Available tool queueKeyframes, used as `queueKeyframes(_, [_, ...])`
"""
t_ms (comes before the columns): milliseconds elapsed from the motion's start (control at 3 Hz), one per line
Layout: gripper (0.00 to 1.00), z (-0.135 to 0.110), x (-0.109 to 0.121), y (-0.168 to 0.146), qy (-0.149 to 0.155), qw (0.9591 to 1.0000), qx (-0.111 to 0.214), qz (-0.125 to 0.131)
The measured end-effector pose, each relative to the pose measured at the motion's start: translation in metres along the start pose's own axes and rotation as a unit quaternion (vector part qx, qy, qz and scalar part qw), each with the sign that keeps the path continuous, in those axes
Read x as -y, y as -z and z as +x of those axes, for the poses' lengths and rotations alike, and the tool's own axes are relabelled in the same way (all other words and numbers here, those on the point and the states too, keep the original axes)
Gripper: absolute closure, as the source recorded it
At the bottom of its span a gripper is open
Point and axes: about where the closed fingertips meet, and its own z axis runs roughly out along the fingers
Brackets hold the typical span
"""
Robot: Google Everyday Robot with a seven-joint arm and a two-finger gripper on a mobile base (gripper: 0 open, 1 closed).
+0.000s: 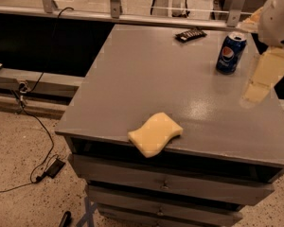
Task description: Pick pepsi can
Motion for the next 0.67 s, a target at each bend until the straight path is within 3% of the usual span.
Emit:
queueKeyframes(333, [0.00, -0.008, 0.048, -0.005, -0.003, 0.9993, 0.027, 0.026])
queueKeyframes(667, [0.00, -0.006, 0.092, -0.014, -0.034, 0.9953, 0.075, 0.051])
